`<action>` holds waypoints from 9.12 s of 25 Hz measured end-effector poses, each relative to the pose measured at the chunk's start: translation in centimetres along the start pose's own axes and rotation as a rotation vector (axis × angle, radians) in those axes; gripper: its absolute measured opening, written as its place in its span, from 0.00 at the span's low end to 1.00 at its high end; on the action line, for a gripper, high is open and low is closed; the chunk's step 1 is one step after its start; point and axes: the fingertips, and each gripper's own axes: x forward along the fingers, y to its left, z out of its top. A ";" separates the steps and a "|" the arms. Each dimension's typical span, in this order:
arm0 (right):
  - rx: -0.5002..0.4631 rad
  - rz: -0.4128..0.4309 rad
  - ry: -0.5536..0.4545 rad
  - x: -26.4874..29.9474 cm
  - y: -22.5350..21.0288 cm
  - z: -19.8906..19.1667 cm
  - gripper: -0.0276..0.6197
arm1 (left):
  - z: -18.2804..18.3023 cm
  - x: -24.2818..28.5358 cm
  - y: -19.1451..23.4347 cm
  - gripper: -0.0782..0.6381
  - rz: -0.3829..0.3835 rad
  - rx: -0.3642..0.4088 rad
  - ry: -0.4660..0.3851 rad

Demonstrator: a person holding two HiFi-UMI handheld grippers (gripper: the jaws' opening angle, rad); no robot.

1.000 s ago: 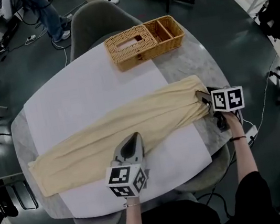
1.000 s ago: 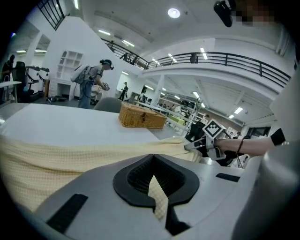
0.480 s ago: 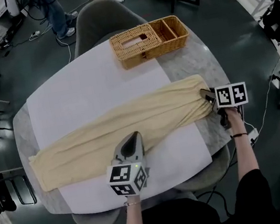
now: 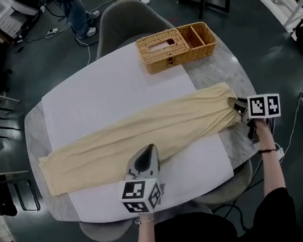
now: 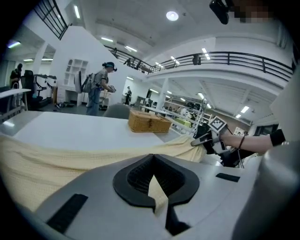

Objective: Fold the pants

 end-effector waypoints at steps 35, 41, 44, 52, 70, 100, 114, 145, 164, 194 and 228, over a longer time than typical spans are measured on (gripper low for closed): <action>0.017 0.148 -0.172 -7.9 22.2 4.6 0.09 | 0.4 -19.8 11.6 0.13 0.121 -0.072 -0.171; -0.017 0.260 -0.217 -8.1 28.4 5.0 0.09 | 0.1 -23.0 14.0 0.13 0.123 -0.078 -0.196; -0.047 0.290 -0.229 -8.1 31.3 4.9 0.09 | -0.2 -24.6 15.2 0.13 0.131 -0.081 -0.200; -0.083 0.377 -0.255 -7.6 37.6 4.4 0.09 | -0.7 -28.1 18.4 0.13 0.162 -0.087 -0.217; -0.109 0.475 -0.295 -4.2 53.4 2.8 0.09 | -1.9 -35.5 28.5 0.13 0.184 -0.088 -0.241; -0.156 0.716 -0.197 -2.2 63.7 1.2 0.09 | -4.0 -37.4 26.6 0.13 0.306 -0.146 -0.260; -0.156 0.557 -0.098 7.3 69.8 -2.8 0.09 | -5.8 -39.8 32.3 0.13 0.352 -0.199 -0.244; -0.113 0.532 0.143 24.1 76.0 -16.0 0.09 | -9.8 -39.0 35.1 0.13 0.472 -0.313 -0.199; -0.261 0.348 0.259 30.7 75.7 -22.0 0.09 | -11.9 -38.9 36.2 0.13 0.496 -0.380 -0.190; -0.149 0.439 0.293 30.1 77.9 -23.5 0.34 | -11.3 -39.2 35.9 0.13 0.530 -0.391 -0.200; -0.314 0.539 0.174 16.8 65.5 -12.3 0.21 | -4.3 -35.7 31.7 0.13 0.426 -0.235 -0.234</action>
